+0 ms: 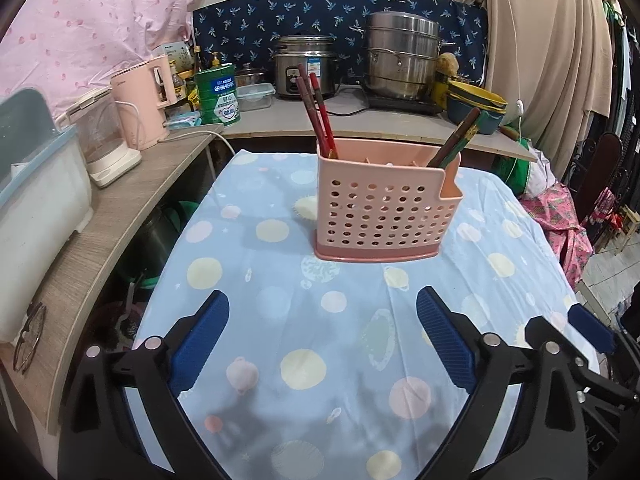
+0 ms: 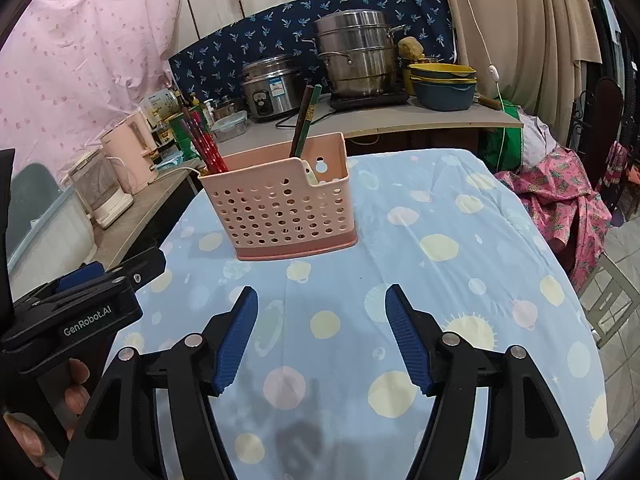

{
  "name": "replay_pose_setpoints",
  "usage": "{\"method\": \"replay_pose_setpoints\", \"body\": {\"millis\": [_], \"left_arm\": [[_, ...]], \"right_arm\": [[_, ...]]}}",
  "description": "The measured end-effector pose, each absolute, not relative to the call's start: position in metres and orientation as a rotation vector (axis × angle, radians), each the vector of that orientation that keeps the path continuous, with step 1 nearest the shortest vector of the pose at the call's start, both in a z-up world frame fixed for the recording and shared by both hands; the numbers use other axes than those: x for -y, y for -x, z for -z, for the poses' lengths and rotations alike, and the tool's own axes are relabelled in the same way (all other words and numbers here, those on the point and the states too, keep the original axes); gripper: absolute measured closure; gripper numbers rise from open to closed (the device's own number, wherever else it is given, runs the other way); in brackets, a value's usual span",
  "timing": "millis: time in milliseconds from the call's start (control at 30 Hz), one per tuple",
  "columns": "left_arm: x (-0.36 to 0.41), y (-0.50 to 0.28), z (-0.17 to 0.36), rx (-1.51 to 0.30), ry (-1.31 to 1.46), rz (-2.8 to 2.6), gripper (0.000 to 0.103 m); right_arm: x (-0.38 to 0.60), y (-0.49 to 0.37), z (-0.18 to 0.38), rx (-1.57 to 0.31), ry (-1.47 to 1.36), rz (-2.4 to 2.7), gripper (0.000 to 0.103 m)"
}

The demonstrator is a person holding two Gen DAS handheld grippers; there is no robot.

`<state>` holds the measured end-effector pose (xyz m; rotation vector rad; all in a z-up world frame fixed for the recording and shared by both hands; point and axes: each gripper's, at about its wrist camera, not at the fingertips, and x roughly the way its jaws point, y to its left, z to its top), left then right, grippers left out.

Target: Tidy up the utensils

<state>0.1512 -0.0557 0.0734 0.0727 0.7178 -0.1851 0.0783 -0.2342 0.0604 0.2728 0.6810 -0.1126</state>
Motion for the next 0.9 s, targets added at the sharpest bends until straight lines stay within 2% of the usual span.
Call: {"method": "replay_pose_setpoints", "body": {"millis": [200,433,533,900], "left_arm": [[0.053,-0.147,-0.066,-0.728,-0.092,0.163,0.008],[0.052,-0.147,-0.062,-0.729,-0.114,0.136,0.007],[0.050,-0.147,-0.060,-0.732,-0.116,0.124,0.007],[0.046,-0.151,-0.057,-0.741,-0.130,0.077,0.007]], "right_arm": [[0.233,-0.073,-0.057,-0.669,-0.244,0.144,0.019],[0.237,-0.071,-0.048,-0.668,-0.252,0.151,0.018],[0.239,-0.073,-0.045,-0.677,-0.267,0.140,0.006],[0.237,-0.076,-0.045,-0.668,-0.236,0.169,0.006]]}}
